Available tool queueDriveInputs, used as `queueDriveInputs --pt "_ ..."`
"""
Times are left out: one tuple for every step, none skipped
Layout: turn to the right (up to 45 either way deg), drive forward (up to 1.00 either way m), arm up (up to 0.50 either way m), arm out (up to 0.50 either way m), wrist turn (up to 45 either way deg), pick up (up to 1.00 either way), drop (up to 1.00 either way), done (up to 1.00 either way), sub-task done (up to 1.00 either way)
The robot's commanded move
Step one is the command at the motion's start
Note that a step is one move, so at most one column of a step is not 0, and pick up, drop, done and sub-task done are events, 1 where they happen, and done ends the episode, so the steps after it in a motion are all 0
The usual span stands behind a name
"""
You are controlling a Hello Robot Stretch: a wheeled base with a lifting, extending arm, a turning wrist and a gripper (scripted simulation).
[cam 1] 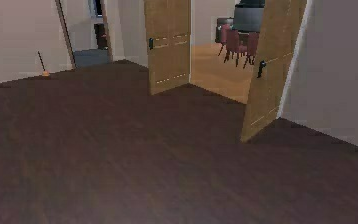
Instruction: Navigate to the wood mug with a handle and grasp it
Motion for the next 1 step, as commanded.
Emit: queueDriveInputs --pt "0.0 1.0 0.0 0.0 0.0 0.0 0.0 0.0 0.0"
